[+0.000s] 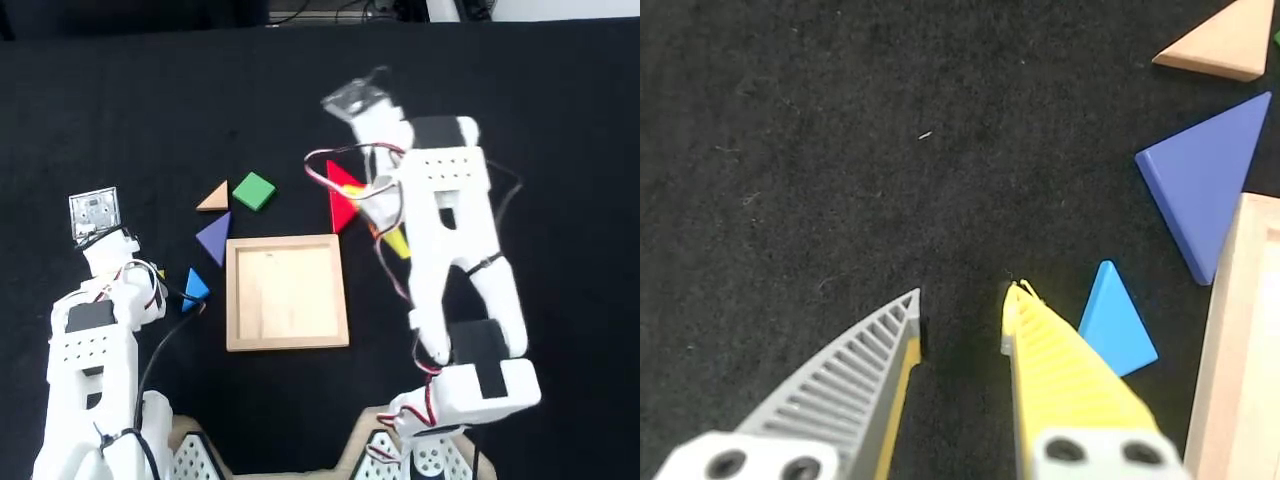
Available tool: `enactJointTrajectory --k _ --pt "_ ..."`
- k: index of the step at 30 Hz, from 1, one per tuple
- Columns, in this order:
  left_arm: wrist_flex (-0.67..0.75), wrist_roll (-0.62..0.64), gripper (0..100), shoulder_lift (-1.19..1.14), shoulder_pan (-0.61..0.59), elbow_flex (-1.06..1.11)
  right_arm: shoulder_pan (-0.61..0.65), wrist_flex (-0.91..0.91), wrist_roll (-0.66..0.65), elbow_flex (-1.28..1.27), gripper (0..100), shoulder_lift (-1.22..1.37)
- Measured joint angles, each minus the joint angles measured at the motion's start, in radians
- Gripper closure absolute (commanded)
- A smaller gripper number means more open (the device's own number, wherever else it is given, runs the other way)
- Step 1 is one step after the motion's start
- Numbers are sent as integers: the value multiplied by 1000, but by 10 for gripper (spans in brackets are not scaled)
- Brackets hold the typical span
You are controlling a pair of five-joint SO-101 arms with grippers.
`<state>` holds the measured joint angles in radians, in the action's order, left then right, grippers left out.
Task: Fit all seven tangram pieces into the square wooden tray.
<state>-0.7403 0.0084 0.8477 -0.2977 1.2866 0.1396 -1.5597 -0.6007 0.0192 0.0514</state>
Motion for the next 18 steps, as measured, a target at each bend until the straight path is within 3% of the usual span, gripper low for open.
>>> enactJointTrajectory --k 8,12,18 --pt "107 0 855 0 0 52 210 -137 -361 2 988 0" --pt "120 -12 855 0 -12 86 338 -152 -382 2 988 0" --pt "-9 -63 855 0 -195 68 485 -124 -382 -64 988 -144"
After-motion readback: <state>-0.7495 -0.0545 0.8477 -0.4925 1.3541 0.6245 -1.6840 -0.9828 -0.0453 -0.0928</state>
